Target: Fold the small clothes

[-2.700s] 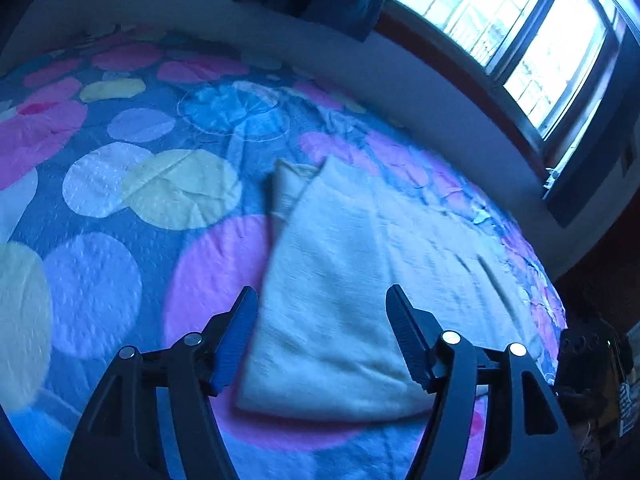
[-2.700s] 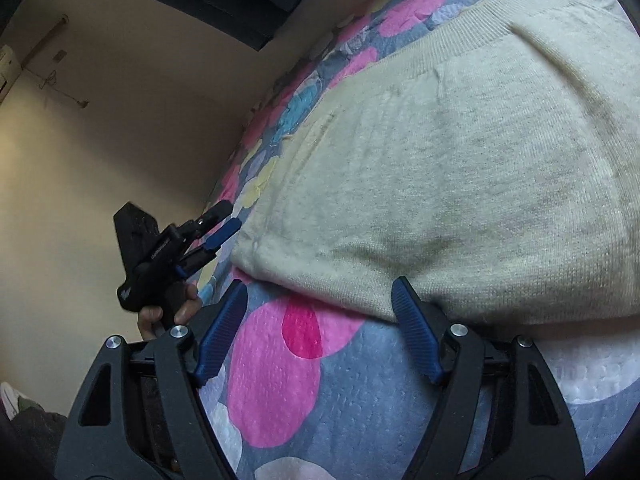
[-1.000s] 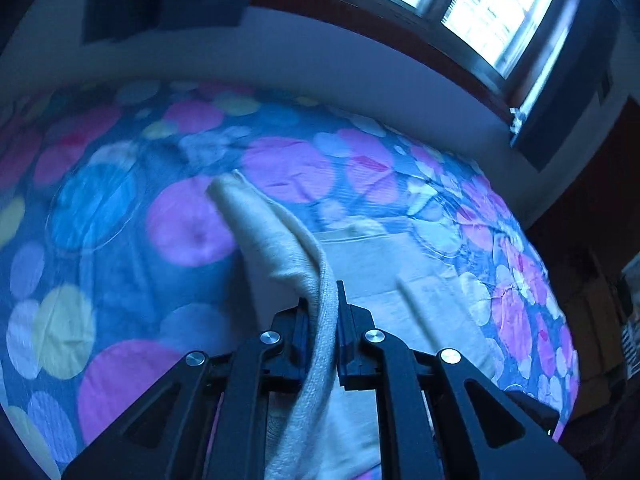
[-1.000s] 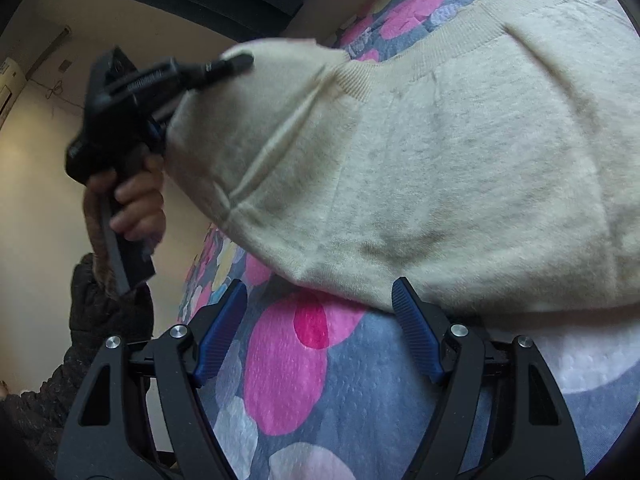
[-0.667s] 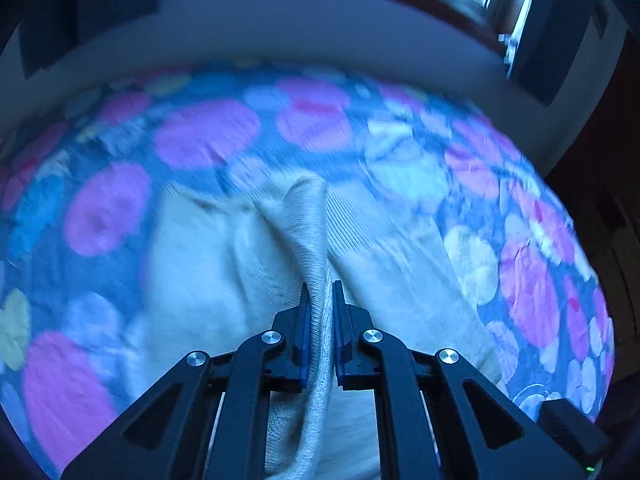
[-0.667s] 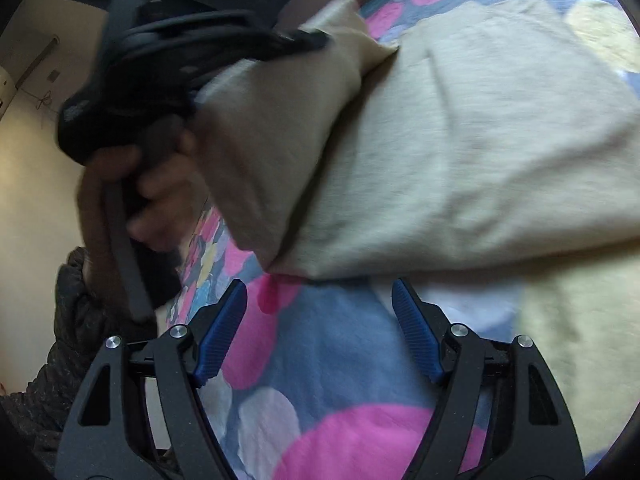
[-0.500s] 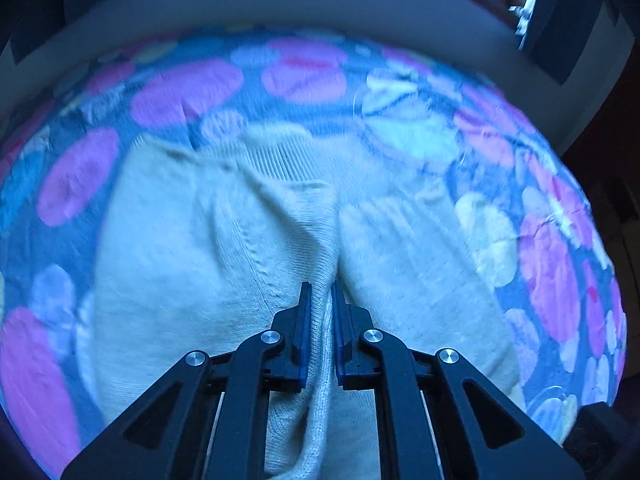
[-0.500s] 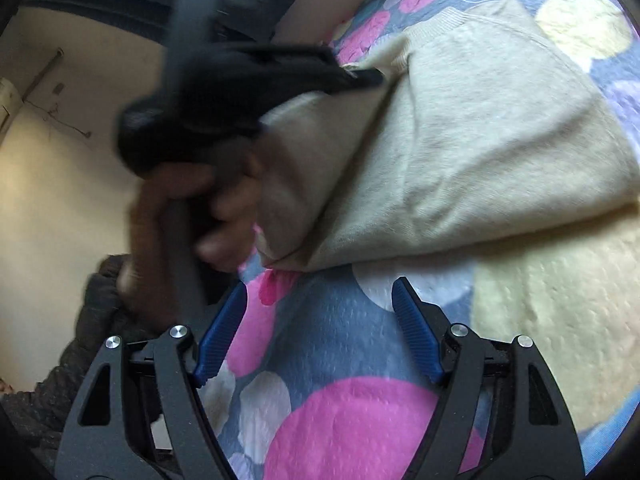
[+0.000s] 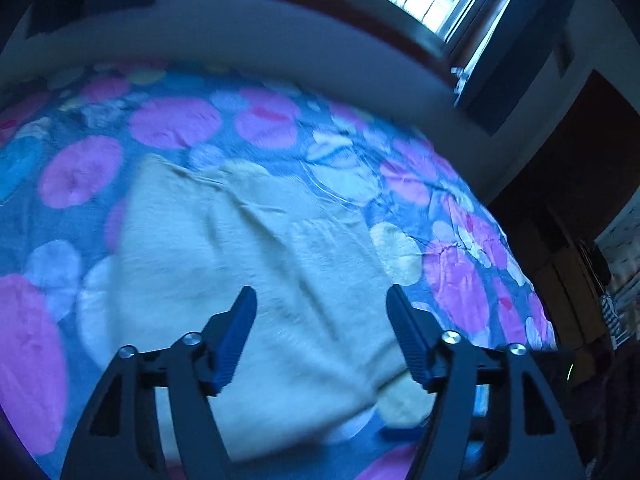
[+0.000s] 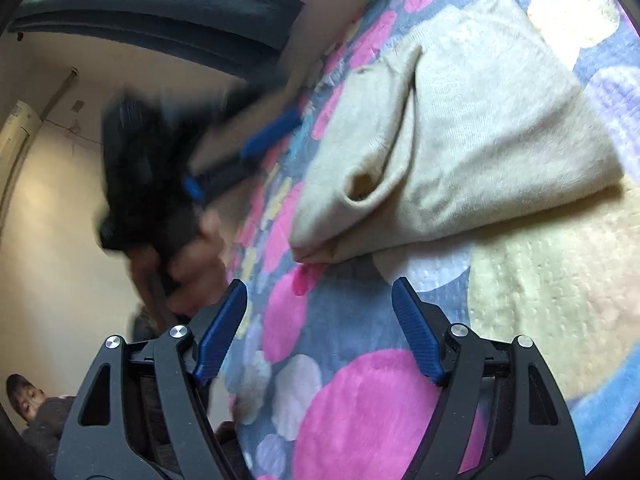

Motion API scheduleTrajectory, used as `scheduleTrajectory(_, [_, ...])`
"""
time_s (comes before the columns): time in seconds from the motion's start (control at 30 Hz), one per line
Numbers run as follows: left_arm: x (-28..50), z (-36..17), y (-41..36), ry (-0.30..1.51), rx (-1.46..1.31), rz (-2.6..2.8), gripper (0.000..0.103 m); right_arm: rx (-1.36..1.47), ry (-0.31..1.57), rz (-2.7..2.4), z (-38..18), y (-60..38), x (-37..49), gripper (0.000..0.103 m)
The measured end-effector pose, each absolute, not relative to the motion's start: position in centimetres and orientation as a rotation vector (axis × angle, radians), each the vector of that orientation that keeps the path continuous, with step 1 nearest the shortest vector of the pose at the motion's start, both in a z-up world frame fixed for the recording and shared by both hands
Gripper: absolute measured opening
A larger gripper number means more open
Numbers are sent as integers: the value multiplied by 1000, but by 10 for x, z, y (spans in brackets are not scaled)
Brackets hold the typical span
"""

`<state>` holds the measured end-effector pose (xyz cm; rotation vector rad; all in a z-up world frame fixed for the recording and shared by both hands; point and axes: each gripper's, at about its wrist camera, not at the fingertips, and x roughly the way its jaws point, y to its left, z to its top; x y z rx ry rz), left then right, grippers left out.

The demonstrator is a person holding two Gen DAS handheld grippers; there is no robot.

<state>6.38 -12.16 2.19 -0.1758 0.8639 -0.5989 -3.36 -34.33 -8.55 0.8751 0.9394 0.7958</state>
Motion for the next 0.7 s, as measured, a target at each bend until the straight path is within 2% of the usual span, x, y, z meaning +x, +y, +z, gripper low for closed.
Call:
scheduleTrajectory(0.23, [54, -4, -53, 769, -174, -469, 78, 917, 871, 746, -64, -365, -7, 75])
scheduleTrajectory(0.5, [77, -40, -12, 741, -387, -492, 79, 920, 1018, 652, -93, -348, 82, 75])
scheduleTrajectory(0.7, [87, -58, -5, 817, -447, -519, 79, 857, 1057, 618, -92, -330, 124, 75])
